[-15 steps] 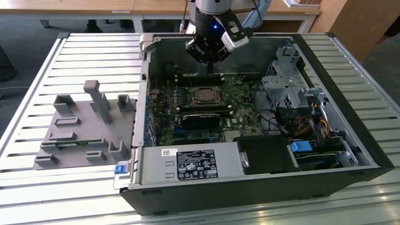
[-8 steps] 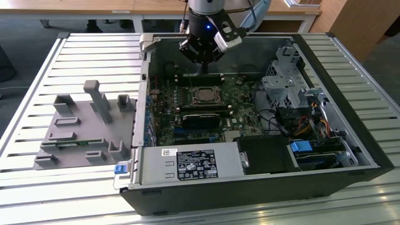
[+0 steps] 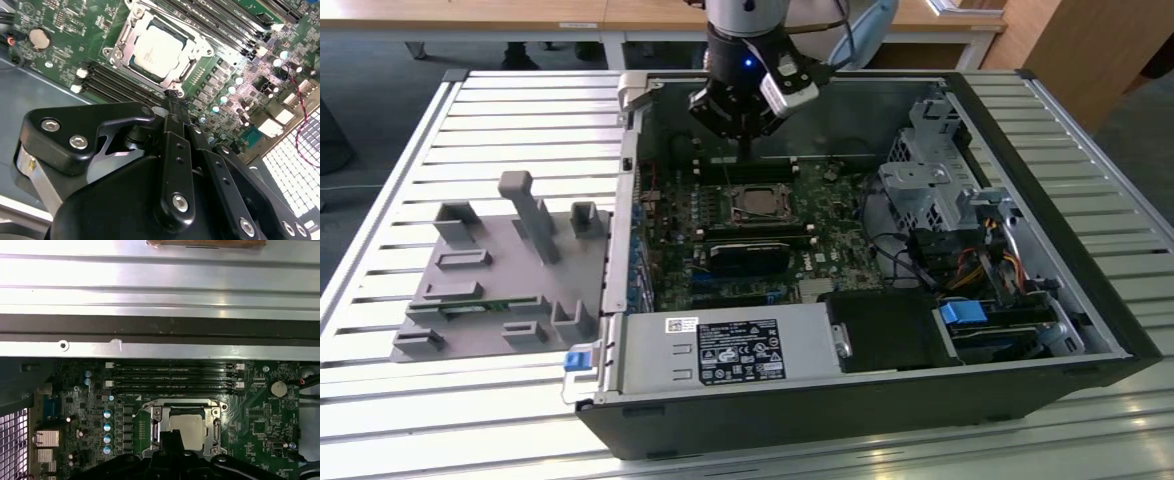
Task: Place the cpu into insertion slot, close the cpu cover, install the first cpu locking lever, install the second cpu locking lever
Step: 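Install the first cpu locking lever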
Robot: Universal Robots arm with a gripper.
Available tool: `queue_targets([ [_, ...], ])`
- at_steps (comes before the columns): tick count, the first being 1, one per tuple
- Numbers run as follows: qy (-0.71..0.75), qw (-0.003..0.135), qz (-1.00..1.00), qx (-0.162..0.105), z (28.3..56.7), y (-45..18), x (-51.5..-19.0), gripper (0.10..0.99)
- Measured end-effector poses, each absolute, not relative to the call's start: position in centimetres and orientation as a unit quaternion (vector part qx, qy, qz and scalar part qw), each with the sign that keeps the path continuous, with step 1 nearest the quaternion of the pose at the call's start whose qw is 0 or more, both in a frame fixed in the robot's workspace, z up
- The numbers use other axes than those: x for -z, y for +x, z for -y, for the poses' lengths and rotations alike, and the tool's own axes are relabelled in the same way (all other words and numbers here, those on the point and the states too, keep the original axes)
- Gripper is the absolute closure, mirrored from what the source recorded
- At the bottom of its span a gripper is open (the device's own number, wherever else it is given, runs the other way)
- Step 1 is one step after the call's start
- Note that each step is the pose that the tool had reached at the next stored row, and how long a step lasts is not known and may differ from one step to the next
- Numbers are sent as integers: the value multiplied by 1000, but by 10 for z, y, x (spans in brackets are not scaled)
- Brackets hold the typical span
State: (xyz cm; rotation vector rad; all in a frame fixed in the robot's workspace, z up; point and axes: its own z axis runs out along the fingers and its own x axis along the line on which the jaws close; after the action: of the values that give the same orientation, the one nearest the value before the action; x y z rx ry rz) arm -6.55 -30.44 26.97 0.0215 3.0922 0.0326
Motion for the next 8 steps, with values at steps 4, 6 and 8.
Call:
queue_targets([
  [4, 7, 25, -1000, -11, 304, -68, -267, 965],
  [6, 7, 25, -1000, -11, 304, -69, -266, 965],
  [8, 7, 25, -1000, -11, 304, -72, -265, 965],
])
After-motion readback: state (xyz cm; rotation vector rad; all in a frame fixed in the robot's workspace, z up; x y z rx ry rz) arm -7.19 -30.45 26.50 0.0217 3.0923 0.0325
